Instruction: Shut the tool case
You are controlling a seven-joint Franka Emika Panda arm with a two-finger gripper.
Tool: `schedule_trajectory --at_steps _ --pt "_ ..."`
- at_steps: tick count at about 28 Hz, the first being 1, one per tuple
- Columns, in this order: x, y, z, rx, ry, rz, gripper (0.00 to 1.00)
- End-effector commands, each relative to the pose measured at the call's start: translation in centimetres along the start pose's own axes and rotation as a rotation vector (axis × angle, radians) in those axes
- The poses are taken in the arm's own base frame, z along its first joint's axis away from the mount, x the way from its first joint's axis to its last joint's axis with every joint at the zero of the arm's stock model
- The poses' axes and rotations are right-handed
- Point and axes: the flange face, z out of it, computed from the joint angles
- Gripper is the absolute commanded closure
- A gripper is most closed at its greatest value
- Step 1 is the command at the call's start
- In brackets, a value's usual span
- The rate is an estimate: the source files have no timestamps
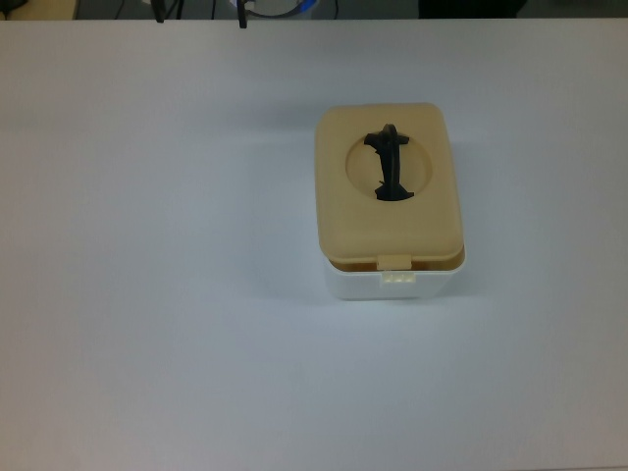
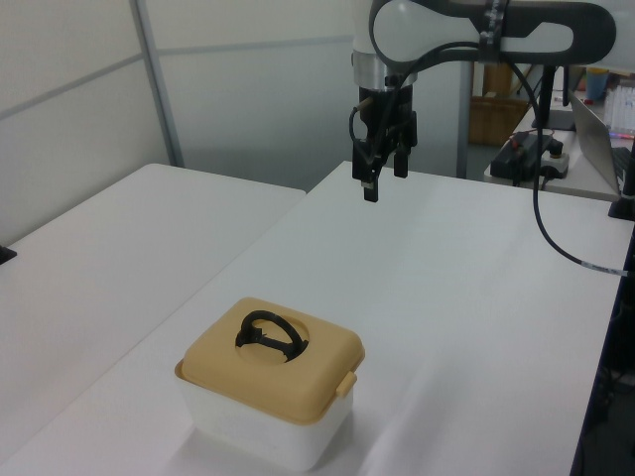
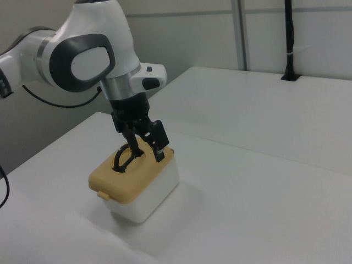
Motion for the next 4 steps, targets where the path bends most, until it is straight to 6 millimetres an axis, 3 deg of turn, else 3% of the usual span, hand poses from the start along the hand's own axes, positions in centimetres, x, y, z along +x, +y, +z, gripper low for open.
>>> schedule_trajectory --at_steps 1,4 --pt "0.14 -0.10 0.02 0.002 0.020 0.011 0.00" --pt "0.33 -0.11 0.07 0.001 0.020 0.012 0.00"
